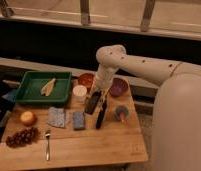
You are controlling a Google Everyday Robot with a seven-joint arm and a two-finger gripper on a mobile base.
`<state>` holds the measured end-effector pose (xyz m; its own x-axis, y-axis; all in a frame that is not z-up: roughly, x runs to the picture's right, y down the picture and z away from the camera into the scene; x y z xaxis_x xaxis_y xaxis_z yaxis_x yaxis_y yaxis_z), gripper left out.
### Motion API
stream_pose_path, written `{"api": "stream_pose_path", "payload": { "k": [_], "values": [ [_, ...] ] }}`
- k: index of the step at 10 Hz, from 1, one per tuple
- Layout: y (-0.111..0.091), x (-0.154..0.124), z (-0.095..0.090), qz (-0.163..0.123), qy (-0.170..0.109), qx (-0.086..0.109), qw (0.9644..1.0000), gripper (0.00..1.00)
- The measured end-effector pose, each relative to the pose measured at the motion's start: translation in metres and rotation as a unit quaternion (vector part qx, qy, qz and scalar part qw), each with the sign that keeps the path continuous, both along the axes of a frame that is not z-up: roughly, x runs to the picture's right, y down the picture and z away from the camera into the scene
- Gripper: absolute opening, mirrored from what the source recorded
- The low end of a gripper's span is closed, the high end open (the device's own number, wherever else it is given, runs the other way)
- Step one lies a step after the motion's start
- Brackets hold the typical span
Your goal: Wipe table surface with eraser
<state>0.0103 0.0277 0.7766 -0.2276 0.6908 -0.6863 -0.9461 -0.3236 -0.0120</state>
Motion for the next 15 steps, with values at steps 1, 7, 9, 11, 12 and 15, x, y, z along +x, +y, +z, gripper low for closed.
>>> {"api": "stream_pose_path", "payload": {
  "k": [1,7,9,11,12,15],
  "values": [
    [0.0,-0.001,0.0,0.0,-0.001,0.0,1.0,0.0],
    [0.016,-0.024,-0.012,-0.061,-0.033,0.002,0.9976,0.0],
    [0.046,-0.032,-0.031,-0.078,-0.057,0.001,0.9953,0.0],
    [0.07,-0.031,-0.038,-0.082,-0.069,-0.01,0.9942,0.0],
    [0.088,-0.034,-0.037,-0.084,-0.075,-0.022,0.9934,0.0],
    [0.139,-0.048,-0.026,-0.074,-0.088,-0.065,0.9913,0.0]
  ]
}}
